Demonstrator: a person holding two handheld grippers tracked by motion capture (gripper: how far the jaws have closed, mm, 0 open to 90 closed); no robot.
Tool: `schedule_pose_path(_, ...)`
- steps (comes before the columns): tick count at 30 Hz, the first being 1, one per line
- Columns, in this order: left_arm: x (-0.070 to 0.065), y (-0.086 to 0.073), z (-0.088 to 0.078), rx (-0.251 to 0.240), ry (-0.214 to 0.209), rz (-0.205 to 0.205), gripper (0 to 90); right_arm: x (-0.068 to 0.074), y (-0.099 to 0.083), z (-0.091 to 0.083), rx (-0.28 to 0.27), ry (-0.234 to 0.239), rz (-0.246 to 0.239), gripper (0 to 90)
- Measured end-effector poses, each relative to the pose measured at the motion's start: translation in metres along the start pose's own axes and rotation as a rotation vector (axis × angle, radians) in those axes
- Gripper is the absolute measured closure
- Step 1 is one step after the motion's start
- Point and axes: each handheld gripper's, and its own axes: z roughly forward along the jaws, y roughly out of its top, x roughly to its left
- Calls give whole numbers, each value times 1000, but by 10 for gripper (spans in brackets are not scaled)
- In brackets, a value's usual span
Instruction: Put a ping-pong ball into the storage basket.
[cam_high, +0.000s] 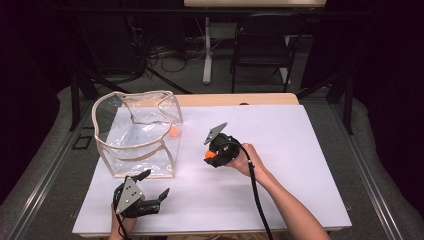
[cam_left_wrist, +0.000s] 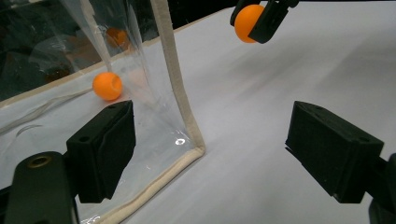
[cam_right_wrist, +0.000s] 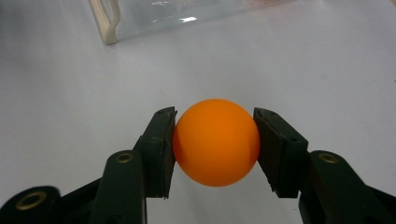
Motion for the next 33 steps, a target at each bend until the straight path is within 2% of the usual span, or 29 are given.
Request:
schedule_pose_path(19,0,0,0,4,6,3,158,0,12,-16,-2,-14,-30,510)
schedule_pose_path(33,0,0,-1,3,5,6,158,3,23,-20,2,-14,-52,510)
